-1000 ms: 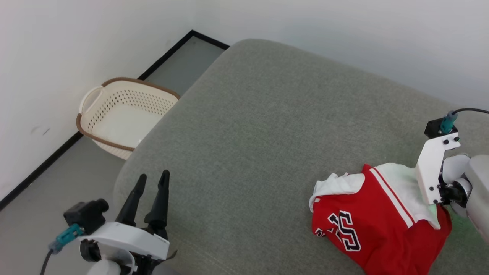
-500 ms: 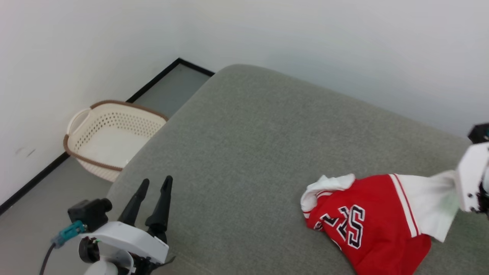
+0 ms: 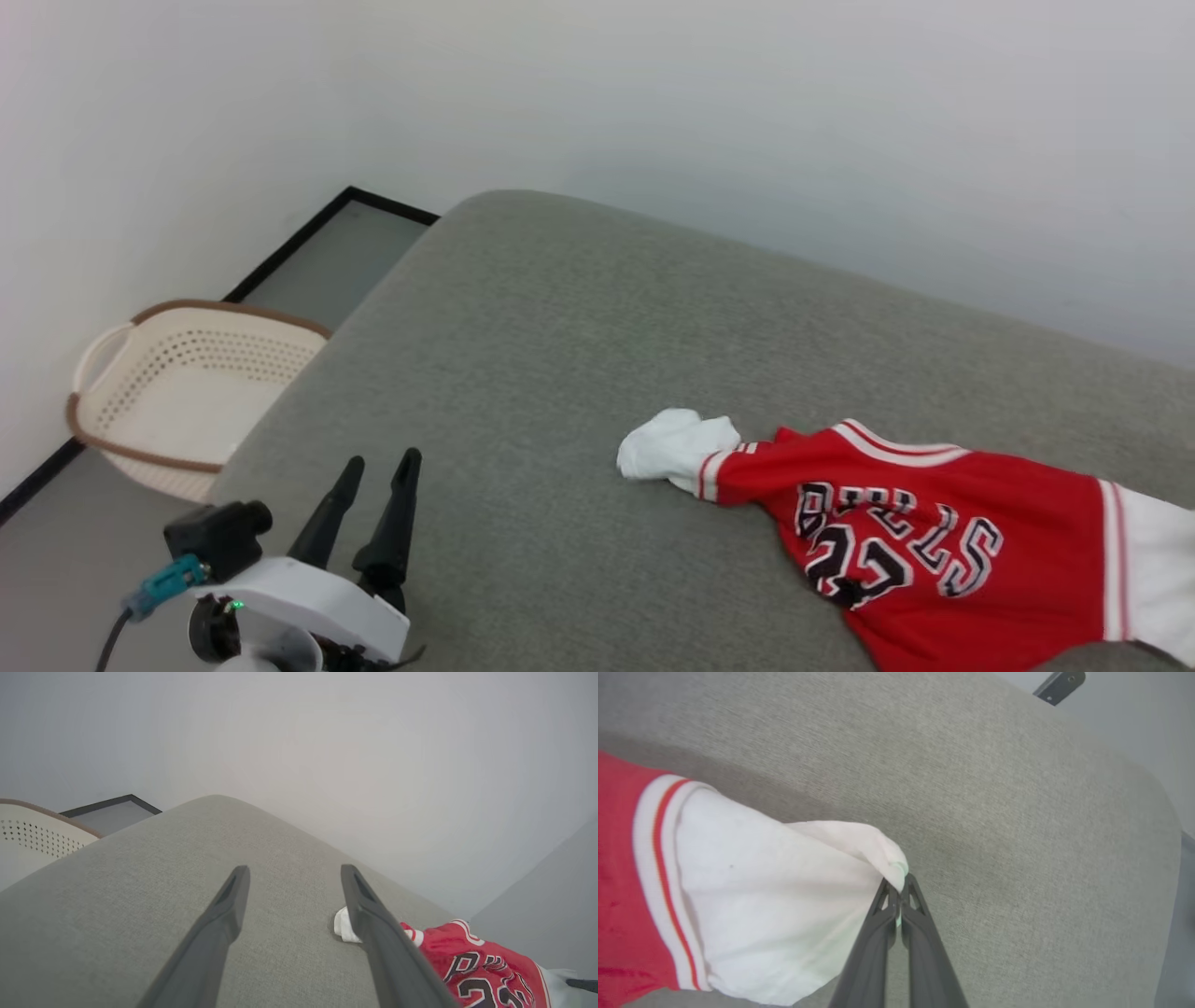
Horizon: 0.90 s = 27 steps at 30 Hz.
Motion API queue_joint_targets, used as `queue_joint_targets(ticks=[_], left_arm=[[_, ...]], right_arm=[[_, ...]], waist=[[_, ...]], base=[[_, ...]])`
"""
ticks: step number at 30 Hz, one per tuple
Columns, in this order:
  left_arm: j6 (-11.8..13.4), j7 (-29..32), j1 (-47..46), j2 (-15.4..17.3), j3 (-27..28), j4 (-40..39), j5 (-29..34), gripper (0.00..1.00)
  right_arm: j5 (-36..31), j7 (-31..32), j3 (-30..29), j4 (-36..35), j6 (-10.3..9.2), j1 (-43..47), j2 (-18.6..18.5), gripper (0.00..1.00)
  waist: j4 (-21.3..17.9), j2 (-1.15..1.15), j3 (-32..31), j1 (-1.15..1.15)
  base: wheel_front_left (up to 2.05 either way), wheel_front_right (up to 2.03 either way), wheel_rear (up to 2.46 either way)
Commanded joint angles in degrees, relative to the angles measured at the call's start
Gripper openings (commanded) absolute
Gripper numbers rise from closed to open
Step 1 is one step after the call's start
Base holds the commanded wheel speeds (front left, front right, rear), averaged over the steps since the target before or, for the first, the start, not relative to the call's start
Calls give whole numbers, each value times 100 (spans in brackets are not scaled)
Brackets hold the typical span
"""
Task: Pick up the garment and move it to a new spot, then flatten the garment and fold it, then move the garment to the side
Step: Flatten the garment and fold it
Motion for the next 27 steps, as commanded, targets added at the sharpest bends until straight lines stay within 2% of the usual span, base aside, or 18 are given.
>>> queue_joint_targets(ticks=[1,8,12,19,26,27], left_arm=[[7,-9,60,-1,-1,-37,-9,100],[35,41,-21,-31,-70,-98,2,100],[32,54,-61,-32,-78,-90,-22,100],[-12,94,-164,-75,-158,-37,-21,100],[-81,193,-354,-110,-299,83,37,100],[-82,212,-371,-98,-307,101,45,100]], right_arm=[[128,-41,-91,8,-10,112,-154,0],[308,-108,-295,209,-10,362,-565,0],[428,-147,-413,469,-10,547,-560,0],[569,-224,-549,939,-9,805,-160,0],[595,-470,-676,1476,-9,963,316,0],[598,-477,-696,1508,-8,958,366,6]], waist=[[-192,0,98,0],[-322,0,266,0],[-347,0,361,0],[-329,0,485,0],[-149,0,555,0],[-137,0,549,0]], base=[[0,0,0],[0,0,0],[0,0,0],[0,0,0],[0,0,0],[0,0,0]])
